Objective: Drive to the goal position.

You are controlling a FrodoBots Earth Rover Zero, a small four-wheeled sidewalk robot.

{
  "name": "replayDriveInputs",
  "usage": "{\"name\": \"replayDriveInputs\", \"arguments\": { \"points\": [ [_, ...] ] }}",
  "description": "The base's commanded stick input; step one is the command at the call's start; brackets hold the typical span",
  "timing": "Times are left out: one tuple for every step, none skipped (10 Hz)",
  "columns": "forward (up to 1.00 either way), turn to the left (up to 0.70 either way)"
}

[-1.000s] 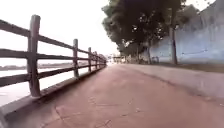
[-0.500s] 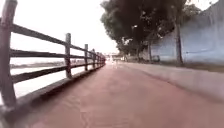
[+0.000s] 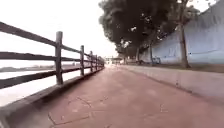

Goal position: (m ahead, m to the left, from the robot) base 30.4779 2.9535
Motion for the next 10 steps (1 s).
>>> {"name": "replayDriveInputs", "arguments": {
  "points": [
    [1.0,0.0],
    [1.0,0.0],
    [1.0,0.0],
    [1.0,0.0],
    [1.0,0.0],
    [1.0,0.0],
    [1.0,0.0],
    [1.0,0.0],
    [1.0,0.0],
    [1.0,0.0]
  ]
}}
